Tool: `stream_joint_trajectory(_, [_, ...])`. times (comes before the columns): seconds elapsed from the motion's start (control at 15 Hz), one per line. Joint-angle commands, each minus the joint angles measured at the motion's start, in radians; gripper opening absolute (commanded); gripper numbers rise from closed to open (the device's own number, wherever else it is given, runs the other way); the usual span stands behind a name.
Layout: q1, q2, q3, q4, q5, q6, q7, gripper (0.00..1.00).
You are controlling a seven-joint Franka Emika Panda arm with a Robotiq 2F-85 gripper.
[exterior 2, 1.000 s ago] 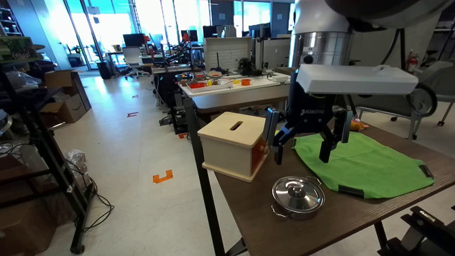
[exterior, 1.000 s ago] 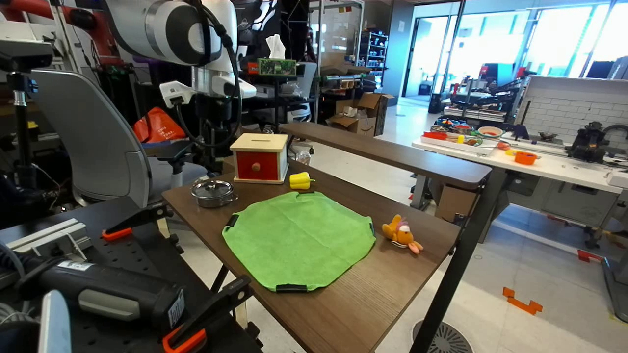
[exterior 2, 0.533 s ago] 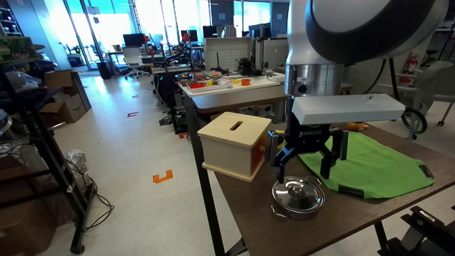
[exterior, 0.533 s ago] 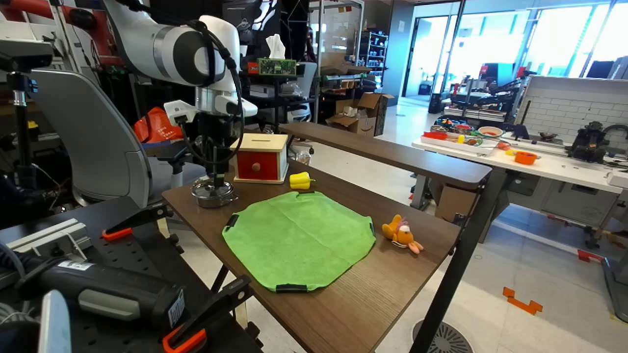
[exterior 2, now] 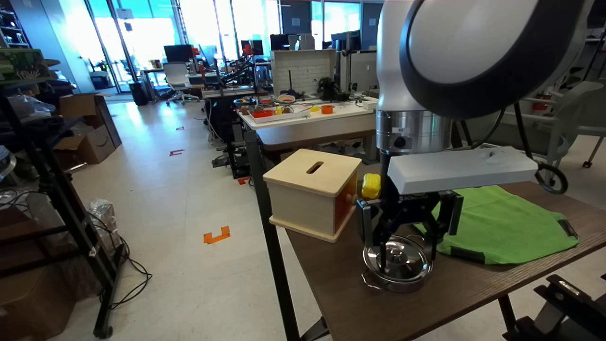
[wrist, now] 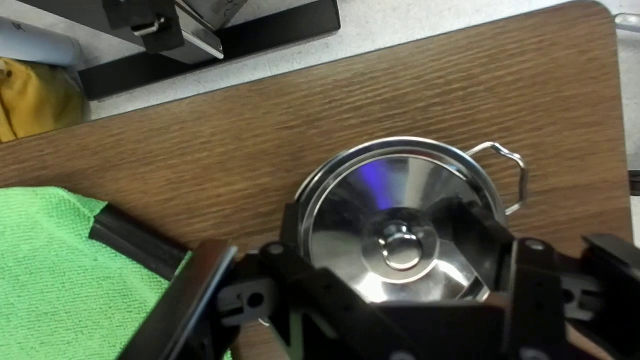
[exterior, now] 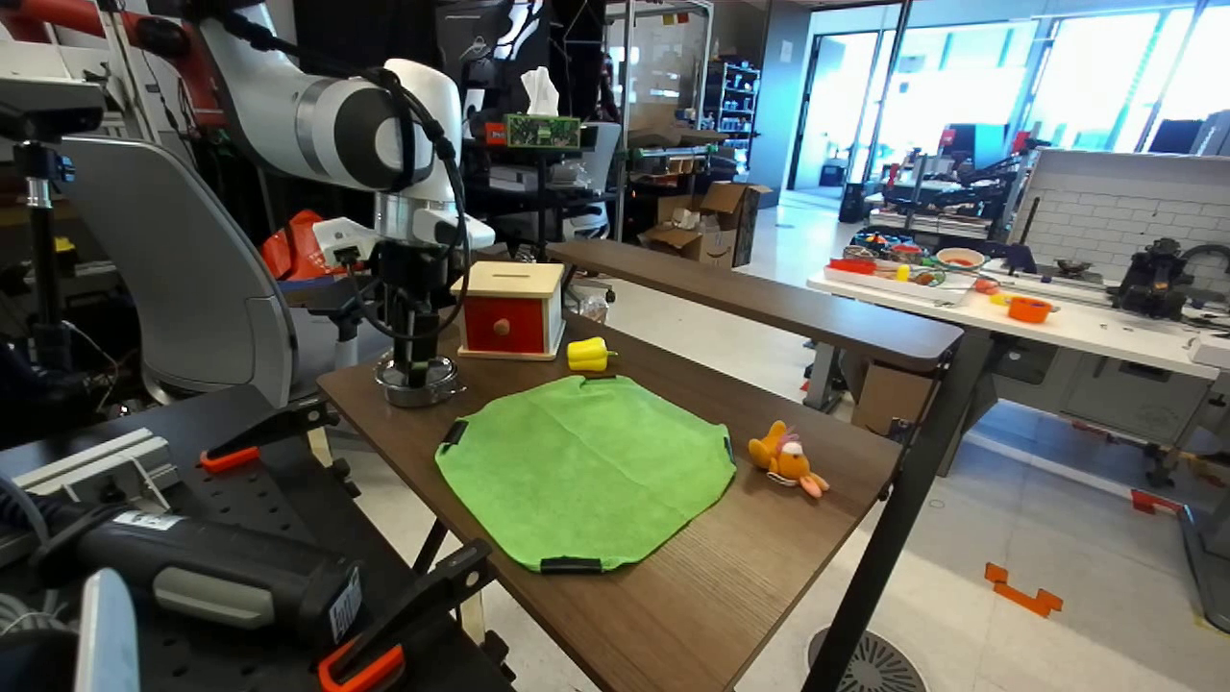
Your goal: Remove the lid from the pot
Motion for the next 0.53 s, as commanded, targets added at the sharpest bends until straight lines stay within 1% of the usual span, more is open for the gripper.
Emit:
stream_joint_trajectory(0.0, [0.025,0.008,-0.024,0.026,-0.001,-0.017,-0.005,0.46])
stream_joint_trajectory(0.07, [0.026,0.009,-0.024,0.028,-0.001,-0.018,-0.006,0.38])
stream_joint_trajectory(0.33, [0.026,0.007,-0.027,0.039,-0.005,-0.024,-0.009,0.11])
stream_joint_trajectory(0.4, [0.025,0.007,-0.028,0.041,-0.005,-0.027,-0.009,0.02])
stream_joint_trajectory(0.47, [0.022,0.006,-0.029,0.043,-0.004,-0.030,-0.011,0.00])
